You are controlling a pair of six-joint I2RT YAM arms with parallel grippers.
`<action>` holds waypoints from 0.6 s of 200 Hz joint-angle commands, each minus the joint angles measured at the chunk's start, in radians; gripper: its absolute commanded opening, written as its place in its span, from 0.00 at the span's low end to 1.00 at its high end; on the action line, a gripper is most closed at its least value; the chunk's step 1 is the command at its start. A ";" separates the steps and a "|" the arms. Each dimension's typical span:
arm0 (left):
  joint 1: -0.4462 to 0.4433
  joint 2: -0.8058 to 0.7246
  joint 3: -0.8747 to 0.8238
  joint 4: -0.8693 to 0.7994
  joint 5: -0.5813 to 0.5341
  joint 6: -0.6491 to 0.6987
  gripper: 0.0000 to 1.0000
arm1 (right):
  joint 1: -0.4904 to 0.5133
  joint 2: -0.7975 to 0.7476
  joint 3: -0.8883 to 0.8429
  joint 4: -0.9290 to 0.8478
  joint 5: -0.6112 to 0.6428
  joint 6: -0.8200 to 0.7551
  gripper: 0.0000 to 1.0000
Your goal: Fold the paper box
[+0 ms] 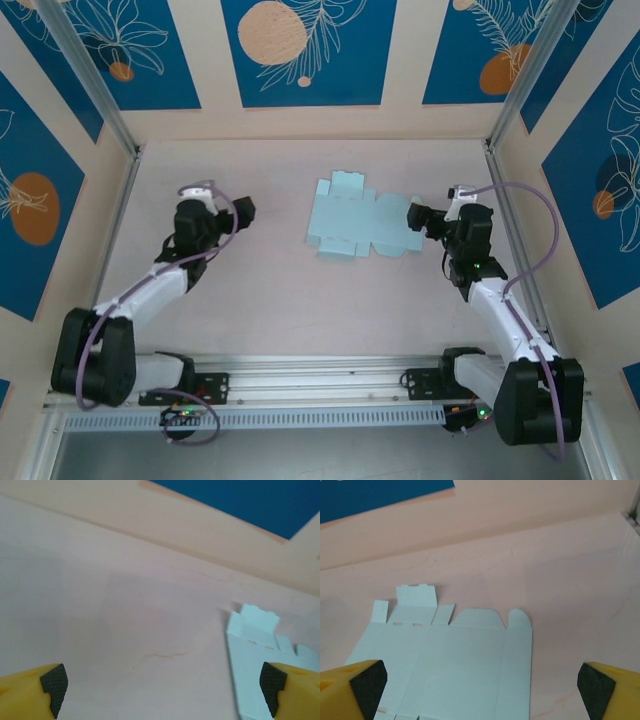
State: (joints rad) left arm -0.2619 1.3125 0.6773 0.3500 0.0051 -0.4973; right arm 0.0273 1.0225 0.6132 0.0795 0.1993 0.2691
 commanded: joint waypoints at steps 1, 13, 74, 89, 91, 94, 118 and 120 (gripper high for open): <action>-0.080 0.107 0.101 -0.083 -0.002 -0.095 1.00 | 0.006 -0.019 0.079 -0.227 0.052 0.088 1.00; -0.124 0.176 0.156 -0.102 -0.005 -0.091 1.00 | 0.007 -0.018 0.108 -0.290 0.053 0.103 1.00; -0.214 0.462 0.367 -0.146 0.134 -0.171 0.93 | 0.010 -0.059 0.137 -0.398 0.036 0.136 1.00; -0.230 0.493 0.391 -0.184 0.141 -0.181 0.91 | 0.011 -0.055 0.136 -0.400 0.030 0.145 1.00; -0.234 0.496 0.394 -0.190 0.139 -0.183 0.91 | 0.011 -0.055 0.136 -0.400 0.029 0.146 1.00; -0.237 0.499 0.396 -0.195 0.137 -0.186 0.91 | 0.011 -0.053 0.136 -0.401 0.027 0.148 1.00; -0.263 0.523 0.385 -0.206 0.141 -0.231 0.90 | 0.013 -0.025 0.139 -0.400 0.002 0.165 1.00; -0.265 0.525 0.384 -0.204 0.143 -0.236 0.90 | 0.014 -0.021 0.140 -0.399 -0.001 0.166 1.00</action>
State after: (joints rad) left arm -0.4946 1.8111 1.0435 0.1883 0.1097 -0.6689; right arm 0.0326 0.9833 0.7361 -0.3004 0.2325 0.4011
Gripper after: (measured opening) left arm 0.904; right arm 0.995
